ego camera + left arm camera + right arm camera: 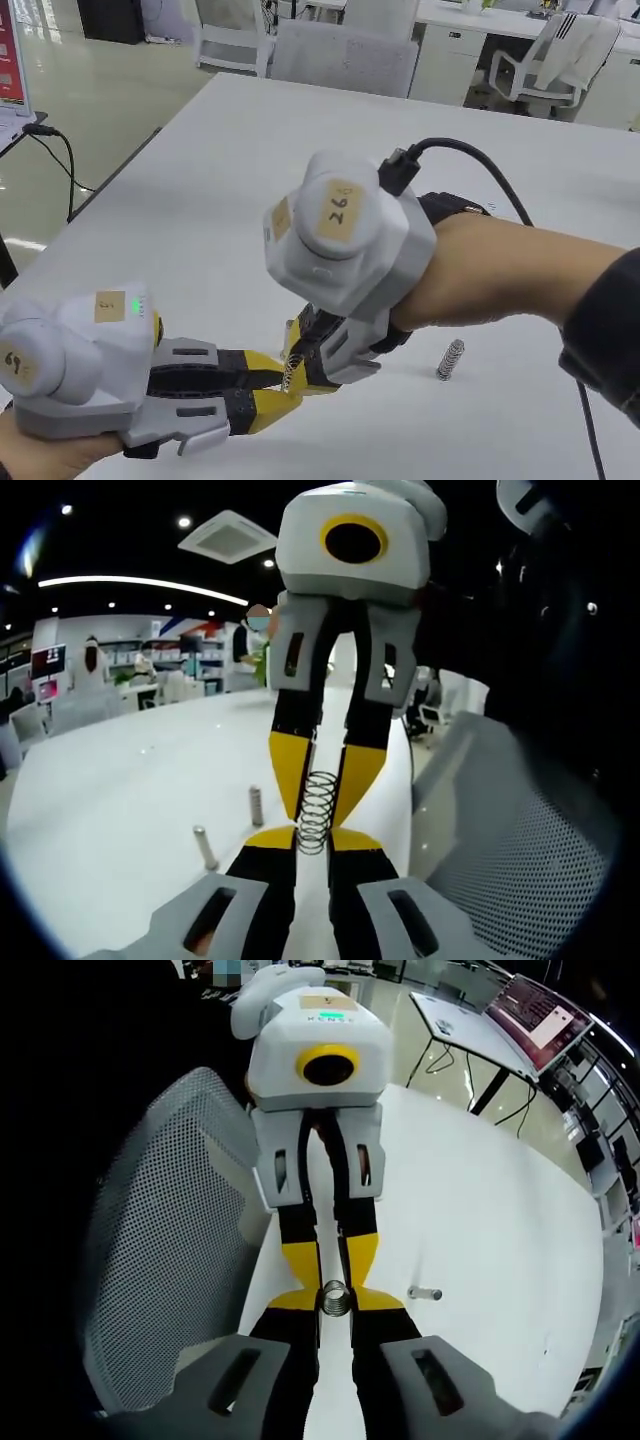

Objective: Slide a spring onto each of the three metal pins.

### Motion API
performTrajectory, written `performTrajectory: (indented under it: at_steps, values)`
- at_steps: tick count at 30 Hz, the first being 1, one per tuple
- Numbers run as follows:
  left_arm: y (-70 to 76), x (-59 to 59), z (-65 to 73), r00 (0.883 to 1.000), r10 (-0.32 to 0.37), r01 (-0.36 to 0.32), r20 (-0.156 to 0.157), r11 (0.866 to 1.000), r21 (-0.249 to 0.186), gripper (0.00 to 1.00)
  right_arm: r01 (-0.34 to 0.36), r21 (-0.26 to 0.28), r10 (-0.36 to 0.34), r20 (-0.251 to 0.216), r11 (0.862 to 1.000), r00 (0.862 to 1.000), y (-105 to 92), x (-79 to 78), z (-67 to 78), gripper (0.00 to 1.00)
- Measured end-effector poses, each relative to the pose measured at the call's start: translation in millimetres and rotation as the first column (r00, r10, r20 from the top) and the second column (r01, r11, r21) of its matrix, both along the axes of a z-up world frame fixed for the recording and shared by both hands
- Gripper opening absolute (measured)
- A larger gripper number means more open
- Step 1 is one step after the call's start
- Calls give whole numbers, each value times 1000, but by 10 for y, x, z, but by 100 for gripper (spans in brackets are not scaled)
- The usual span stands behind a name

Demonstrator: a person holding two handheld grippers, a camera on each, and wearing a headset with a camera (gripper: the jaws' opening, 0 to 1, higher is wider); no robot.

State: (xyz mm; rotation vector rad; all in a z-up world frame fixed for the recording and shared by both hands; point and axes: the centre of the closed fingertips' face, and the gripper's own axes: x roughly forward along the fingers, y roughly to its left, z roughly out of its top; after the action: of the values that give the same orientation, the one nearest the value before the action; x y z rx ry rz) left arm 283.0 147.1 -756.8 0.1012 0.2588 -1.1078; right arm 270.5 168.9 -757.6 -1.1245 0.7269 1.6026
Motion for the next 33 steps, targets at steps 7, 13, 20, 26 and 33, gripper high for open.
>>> performTrajectory:
  at_steps: [7,13,20,26,33]
  values:
    - [11,2,-21,1000,7,-7,-5,1000,-4,9,10,-2,-10,7,1000,1000,-5,56,-14,8]
    - [70,16,-63,1000,28,-28,-8,1000,-2,18,21,-6,-21,13,1000,1000,-20,101,-16,8]
    - [170,70,-68,997,75,-75,-5,997,-3,32,38,-9,-38,21,999,999,-42,168,-10,8]
    - [237,124,-80,993,114,-114,-2,993,-5,45,57,-7,-57,29,998,998,-63,243,13,8]
    - [285,168,-110,989,146,-146,-3,989,-8,56,80,-2,-80,36,997,996,-83,353,29,8]
